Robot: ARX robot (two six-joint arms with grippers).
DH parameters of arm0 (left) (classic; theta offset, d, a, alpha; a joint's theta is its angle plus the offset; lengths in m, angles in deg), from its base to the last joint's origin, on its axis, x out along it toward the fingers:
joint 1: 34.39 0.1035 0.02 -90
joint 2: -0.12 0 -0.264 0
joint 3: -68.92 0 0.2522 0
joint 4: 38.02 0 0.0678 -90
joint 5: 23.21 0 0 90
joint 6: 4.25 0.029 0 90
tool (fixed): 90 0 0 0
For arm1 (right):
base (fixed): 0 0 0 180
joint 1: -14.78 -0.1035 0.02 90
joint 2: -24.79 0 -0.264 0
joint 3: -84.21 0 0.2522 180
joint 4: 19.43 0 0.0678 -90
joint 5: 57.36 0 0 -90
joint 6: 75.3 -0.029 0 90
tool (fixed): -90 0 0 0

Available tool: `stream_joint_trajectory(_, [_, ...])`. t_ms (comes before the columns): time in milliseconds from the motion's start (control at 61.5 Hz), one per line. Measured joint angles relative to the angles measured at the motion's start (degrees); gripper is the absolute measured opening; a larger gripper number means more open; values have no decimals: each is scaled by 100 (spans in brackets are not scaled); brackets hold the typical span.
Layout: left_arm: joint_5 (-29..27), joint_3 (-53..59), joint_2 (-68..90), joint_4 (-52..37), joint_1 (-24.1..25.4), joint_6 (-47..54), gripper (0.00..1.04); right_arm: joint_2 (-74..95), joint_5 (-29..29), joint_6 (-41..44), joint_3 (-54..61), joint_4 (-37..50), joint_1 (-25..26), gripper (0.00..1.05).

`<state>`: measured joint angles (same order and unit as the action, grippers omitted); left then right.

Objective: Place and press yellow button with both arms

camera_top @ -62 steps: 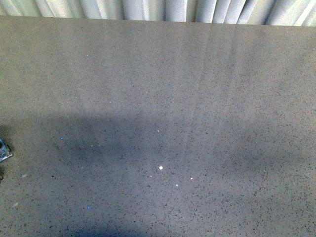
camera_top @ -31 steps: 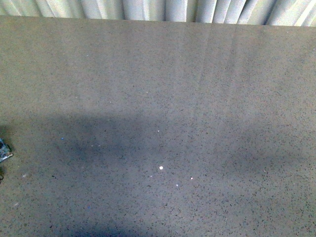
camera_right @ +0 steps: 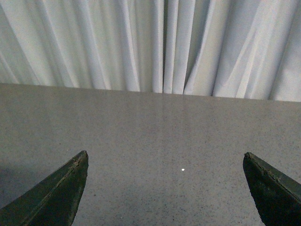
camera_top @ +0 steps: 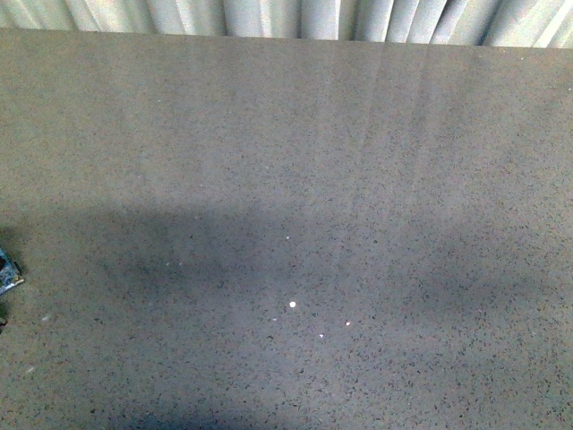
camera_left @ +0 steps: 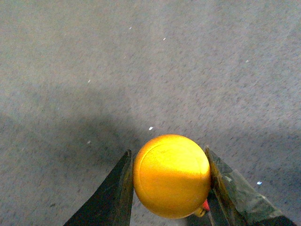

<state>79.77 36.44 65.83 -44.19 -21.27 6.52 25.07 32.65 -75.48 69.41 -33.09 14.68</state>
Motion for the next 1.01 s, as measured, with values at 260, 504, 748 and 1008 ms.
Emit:
stream_joint_trajectory(260, [-883, -448, 828, -748, -1917, -533, 34, 0, 0, 0, 0, 0, 0, 96])
stream_joint_trajectory(504, [-1443, -1161, 2221, -1541, -3414, -719, 34, 0, 0, 0, 0, 0, 0, 96])
stream_joint_trajectory(748, [-1447, -1827, 3383, -1808, -4039, -450, 34, 0, 0, 0, 0, 0, 0, 96])
stream_joint_trajectory(1008, [-1410, -2315, 4118, -2081, -4321, -186, 34, 0, 0, 0, 0, 0, 0, 96])
